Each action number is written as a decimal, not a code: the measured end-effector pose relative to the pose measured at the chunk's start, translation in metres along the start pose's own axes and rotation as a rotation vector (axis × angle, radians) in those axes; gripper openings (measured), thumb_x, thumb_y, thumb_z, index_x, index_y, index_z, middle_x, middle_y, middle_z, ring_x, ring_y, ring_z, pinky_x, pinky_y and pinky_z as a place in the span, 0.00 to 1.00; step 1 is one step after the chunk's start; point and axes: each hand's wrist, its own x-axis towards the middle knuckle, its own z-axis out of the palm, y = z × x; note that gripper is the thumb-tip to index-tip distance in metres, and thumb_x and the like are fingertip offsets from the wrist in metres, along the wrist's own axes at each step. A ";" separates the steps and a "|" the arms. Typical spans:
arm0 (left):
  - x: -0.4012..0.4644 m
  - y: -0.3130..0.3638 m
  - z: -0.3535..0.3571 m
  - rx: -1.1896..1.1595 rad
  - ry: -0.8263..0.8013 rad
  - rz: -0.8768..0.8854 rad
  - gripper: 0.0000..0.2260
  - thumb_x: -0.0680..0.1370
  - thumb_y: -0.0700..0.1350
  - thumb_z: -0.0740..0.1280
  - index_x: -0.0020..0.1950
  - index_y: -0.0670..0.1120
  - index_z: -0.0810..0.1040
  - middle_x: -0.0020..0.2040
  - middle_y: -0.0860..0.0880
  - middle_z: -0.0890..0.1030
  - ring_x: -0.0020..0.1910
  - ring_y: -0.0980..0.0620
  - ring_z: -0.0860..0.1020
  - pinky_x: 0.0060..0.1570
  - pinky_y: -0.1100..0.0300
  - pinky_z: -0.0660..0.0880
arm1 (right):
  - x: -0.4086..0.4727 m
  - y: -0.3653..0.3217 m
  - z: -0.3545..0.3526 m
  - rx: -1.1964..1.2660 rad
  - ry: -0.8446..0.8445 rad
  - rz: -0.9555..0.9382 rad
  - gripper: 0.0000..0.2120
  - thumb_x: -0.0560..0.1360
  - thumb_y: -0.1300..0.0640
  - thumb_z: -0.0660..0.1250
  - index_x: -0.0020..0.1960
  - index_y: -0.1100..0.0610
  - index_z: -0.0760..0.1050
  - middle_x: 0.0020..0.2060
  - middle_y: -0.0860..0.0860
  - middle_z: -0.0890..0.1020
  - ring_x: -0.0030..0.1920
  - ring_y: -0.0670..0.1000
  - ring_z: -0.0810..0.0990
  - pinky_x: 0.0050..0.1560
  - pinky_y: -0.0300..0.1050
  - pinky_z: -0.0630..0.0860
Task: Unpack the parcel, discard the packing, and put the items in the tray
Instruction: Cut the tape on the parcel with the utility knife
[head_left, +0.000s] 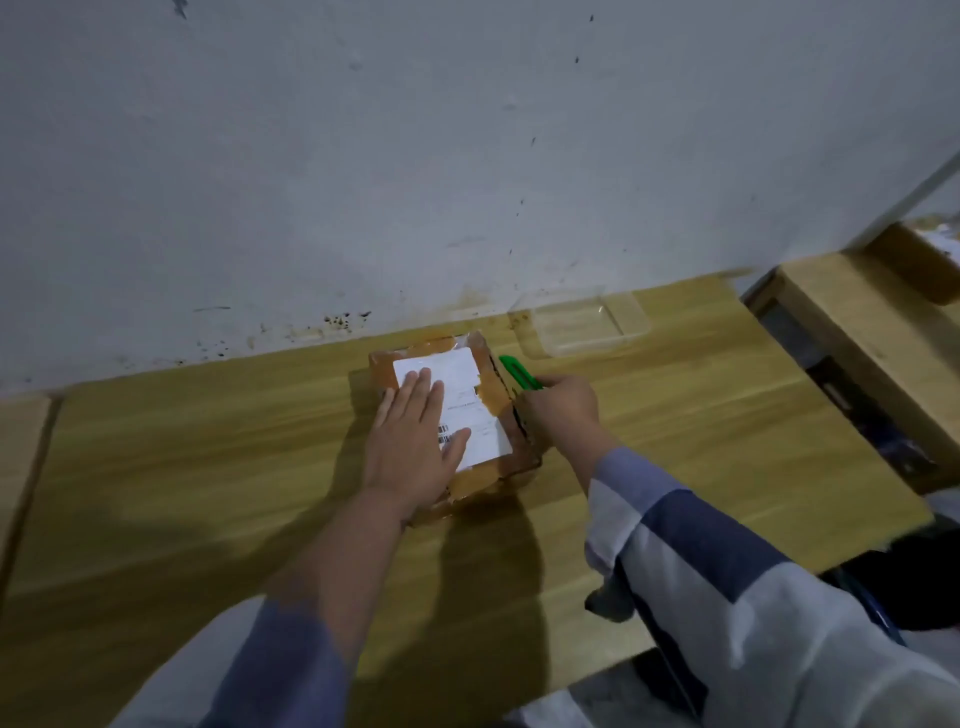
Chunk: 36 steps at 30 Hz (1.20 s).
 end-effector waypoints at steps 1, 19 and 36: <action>0.001 0.000 0.001 -0.007 0.006 -0.003 0.30 0.80 0.61 0.46 0.78 0.47 0.46 0.79 0.48 0.43 0.77 0.52 0.40 0.73 0.55 0.36 | 0.010 -0.001 0.004 -0.013 -0.013 -0.015 0.16 0.73 0.58 0.67 0.60 0.54 0.78 0.50 0.55 0.83 0.46 0.55 0.82 0.49 0.50 0.81; 0.000 0.005 0.002 -0.086 0.071 -0.077 0.30 0.79 0.63 0.50 0.78 0.51 0.51 0.78 0.54 0.47 0.75 0.60 0.41 0.72 0.60 0.37 | 0.063 -0.026 0.025 -0.070 -0.061 -0.491 0.11 0.79 0.56 0.61 0.58 0.58 0.76 0.45 0.55 0.81 0.36 0.49 0.76 0.31 0.39 0.70; -0.013 -0.003 -0.016 0.056 -0.115 -0.088 0.29 0.80 0.61 0.45 0.78 0.49 0.47 0.79 0.53 0.44 0.77 0.55 0.42 0.76 0.54 0.42 | 0.030 -0.021 0.028 -0.029 -0.376 -0.469 0.15 0.78 0.61 0.61 0.61 0.53 0.78 0.47 0.54 0.83 0.37 0.50 0.80 0.31 0.31 0.74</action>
